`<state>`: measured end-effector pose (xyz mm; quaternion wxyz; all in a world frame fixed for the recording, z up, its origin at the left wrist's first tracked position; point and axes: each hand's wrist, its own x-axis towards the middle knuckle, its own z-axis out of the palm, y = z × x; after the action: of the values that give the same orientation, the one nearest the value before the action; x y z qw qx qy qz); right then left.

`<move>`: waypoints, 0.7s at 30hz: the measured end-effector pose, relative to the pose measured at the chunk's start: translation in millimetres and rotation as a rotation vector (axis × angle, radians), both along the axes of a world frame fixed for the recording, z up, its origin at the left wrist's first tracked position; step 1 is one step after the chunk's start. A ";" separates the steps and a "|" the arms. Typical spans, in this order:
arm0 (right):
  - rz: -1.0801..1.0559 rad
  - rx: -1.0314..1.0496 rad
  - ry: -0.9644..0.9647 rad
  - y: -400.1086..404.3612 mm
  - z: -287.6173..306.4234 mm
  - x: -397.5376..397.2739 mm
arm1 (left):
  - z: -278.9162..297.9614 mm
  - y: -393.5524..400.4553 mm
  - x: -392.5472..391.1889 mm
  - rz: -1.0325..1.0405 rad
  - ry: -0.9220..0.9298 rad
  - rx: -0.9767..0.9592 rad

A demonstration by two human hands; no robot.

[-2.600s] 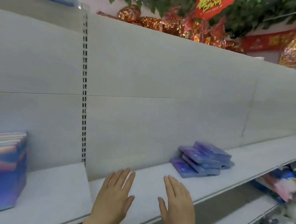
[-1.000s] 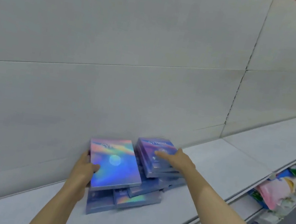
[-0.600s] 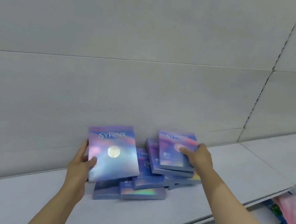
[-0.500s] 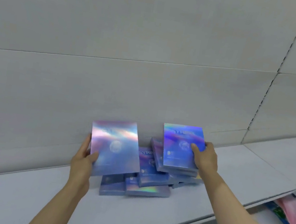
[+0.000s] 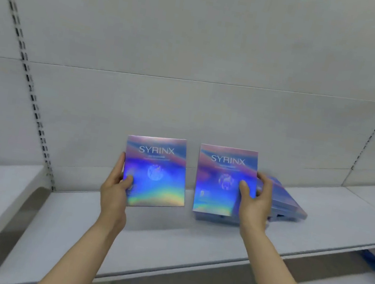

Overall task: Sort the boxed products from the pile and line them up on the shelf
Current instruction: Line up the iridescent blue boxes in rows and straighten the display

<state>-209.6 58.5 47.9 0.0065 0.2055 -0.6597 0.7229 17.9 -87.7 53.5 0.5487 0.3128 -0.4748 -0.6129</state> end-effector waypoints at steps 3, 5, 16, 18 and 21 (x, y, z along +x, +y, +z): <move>0.023 -0.018 -0.027 -5.1 -1.5 52.0 | 3.8 -2.9 51.3 0.015 0.017 -0.009; 0.018 -0.016 -0.036 -7.6 -1.1 85.6 | 5.4 -5.3 83.5 0.029 0.035 -0.011; 0.113 -0.077 -0.056 -28.1 11.3 224.4 | 19.4 -10.1 213.4 0.180 0.046 -0.065; 0.143 -0.074 -0.058 -35.3 11.8 238.9 | 18.6 -12.0 230.5 0.210 0.071 -0.054; 0.195 -0.074 -0.061 -43.0 14.1 256.9 | 16.9 -11.3 253.1 0.260 0.098 -0.050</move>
<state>47.3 15.5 62.0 -0.0767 0.2462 -0.6093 0.7498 271.0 -99.0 70.4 0.6535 0.3275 -0.4182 -0.5393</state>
